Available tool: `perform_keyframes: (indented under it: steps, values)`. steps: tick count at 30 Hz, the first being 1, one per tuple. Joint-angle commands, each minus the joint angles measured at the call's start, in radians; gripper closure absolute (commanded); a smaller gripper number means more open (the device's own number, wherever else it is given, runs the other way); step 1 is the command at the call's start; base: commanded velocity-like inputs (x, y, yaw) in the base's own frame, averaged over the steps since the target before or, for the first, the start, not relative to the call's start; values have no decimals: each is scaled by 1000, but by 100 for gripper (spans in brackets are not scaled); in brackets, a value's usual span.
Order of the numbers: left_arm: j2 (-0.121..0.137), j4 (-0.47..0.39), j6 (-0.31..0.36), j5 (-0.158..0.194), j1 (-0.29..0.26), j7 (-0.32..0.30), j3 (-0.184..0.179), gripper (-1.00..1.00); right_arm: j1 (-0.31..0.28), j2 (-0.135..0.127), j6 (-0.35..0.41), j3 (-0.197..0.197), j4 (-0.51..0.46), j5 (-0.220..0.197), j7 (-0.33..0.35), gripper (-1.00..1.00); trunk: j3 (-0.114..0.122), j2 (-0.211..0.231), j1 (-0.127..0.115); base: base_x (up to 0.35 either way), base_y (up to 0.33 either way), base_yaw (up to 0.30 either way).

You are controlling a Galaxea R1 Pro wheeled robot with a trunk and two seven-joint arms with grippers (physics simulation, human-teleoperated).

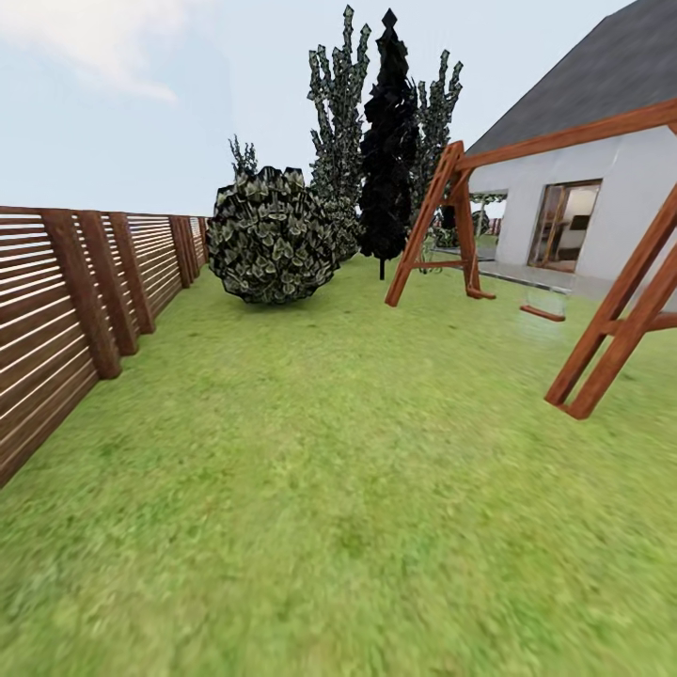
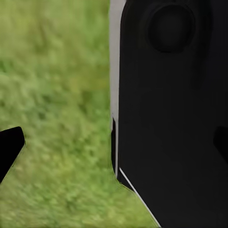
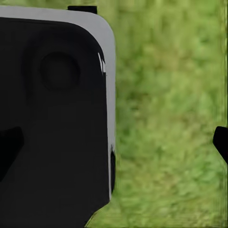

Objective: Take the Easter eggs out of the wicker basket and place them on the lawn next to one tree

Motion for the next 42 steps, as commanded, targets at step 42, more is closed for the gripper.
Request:
perform_keyframes:
  steps: [42]
  values:
    - [-10, -1, 4, 0, 0, 0, 2, -100, -1, 17, -5, -1, 3, 0, -4, -100, -1, 0, 1, 333, 0, -51]
